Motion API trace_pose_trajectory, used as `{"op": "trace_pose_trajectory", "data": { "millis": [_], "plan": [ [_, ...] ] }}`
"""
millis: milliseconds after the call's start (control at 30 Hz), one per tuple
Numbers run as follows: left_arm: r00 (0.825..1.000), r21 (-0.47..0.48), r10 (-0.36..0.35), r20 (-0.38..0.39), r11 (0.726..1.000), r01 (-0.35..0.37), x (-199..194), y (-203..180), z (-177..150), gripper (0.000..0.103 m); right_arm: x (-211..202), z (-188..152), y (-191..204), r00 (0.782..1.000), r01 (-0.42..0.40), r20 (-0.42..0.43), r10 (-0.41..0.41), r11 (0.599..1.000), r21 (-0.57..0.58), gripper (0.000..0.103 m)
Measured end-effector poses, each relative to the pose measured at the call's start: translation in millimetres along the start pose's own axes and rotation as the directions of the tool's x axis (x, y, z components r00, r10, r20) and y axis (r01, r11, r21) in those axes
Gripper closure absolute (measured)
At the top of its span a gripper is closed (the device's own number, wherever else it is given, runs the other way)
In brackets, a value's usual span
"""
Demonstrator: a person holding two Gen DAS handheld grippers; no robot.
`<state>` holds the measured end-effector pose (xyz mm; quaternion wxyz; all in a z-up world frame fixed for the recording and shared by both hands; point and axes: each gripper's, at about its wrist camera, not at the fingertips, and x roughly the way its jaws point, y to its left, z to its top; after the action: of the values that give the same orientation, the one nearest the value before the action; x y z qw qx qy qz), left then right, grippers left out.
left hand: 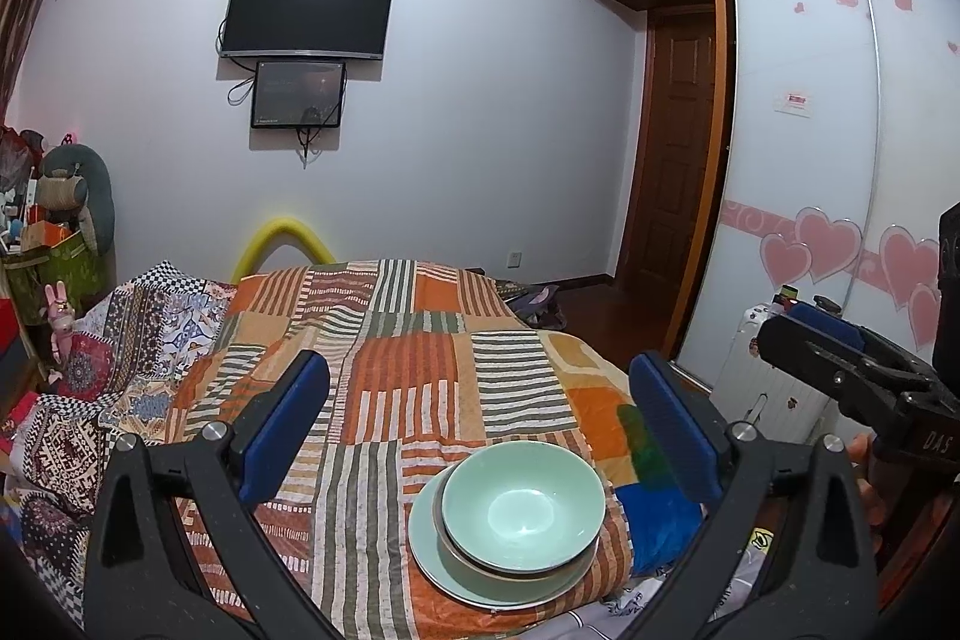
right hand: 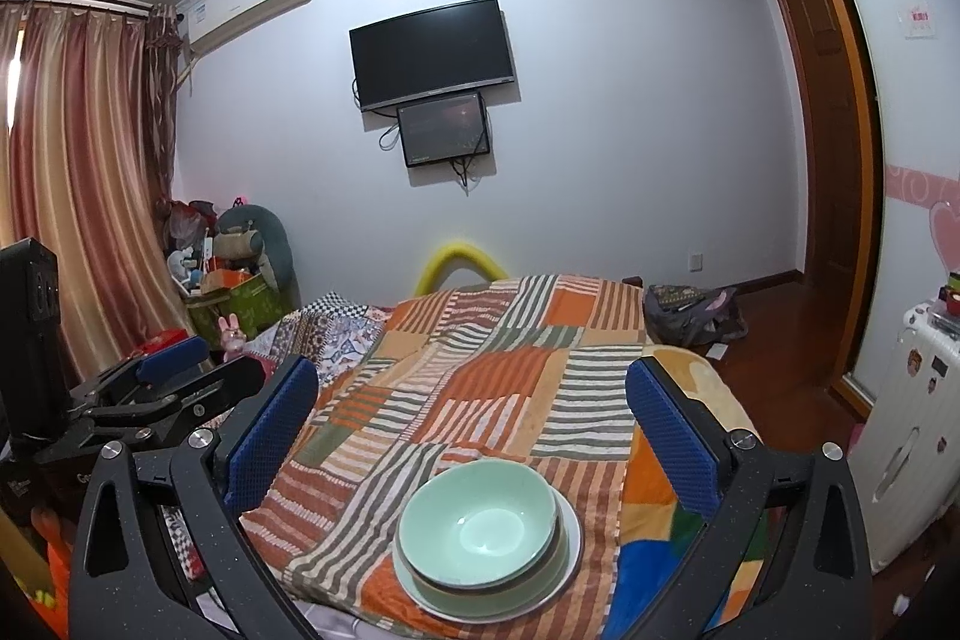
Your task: Organize plates and bowls
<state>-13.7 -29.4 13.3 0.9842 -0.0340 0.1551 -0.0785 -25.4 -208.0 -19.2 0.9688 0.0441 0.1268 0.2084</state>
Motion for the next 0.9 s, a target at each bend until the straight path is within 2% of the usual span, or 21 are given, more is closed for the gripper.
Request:
{"op": "trace_pose_trajectory", "data": {
  "millis": [900],
  "plan": [
    [1.000, 0.021, -0.022, -0.012, 1.000, 0.022, 3.6, -2.3, 0.5, 0.001, -1.6, 1.7, -0.9, 1.000, -0.001, -0.004, 0.001, 1.000, 0.008, 0.001]
  ]
}}
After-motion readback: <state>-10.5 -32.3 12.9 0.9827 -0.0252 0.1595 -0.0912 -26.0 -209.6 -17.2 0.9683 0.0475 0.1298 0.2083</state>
